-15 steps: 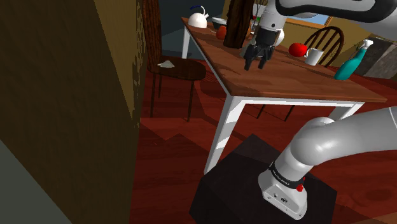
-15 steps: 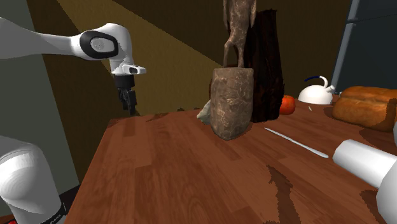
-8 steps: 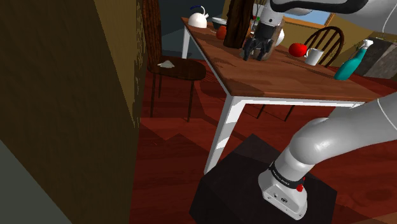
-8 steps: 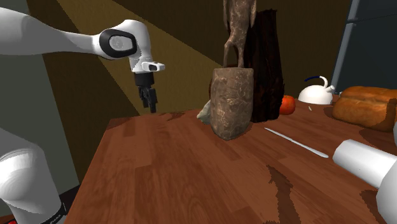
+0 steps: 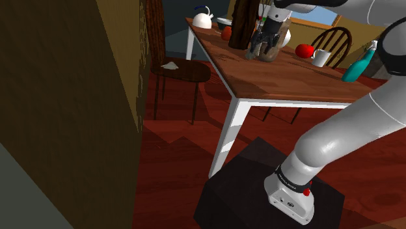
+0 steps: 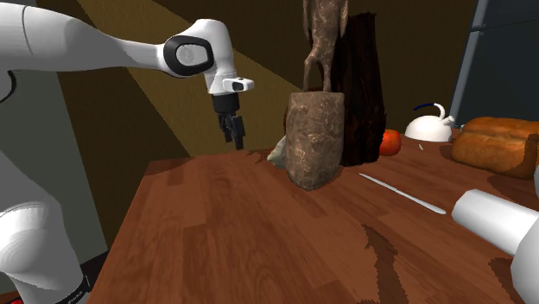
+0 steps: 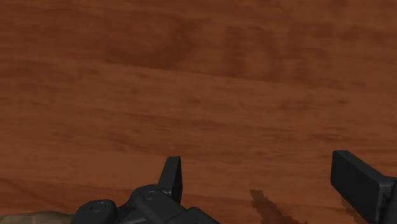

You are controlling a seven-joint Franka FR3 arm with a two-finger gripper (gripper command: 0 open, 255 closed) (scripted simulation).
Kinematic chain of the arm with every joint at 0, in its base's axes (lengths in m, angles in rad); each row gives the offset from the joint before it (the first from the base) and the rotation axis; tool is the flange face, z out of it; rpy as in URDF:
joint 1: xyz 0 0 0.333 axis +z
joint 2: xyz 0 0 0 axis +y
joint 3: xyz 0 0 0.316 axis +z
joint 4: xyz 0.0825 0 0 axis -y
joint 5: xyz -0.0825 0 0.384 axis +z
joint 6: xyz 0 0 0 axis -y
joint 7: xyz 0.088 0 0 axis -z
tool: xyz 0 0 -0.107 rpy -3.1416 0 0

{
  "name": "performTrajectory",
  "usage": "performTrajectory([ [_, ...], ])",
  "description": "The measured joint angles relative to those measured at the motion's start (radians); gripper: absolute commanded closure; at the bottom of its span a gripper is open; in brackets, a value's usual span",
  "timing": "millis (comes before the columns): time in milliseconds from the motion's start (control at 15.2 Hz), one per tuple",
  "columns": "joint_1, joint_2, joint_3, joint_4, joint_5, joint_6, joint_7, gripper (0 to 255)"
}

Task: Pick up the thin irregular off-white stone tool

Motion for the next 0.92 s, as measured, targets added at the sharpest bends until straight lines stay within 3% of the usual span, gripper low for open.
performTrajectory([
  [594,-0.057,0.238,-0.119,0.275,0.106,0.035,-0.090,0],
  [924,-0.061,0.248,-0.124,0.233,0.113,0.093,-0.095,0],
])
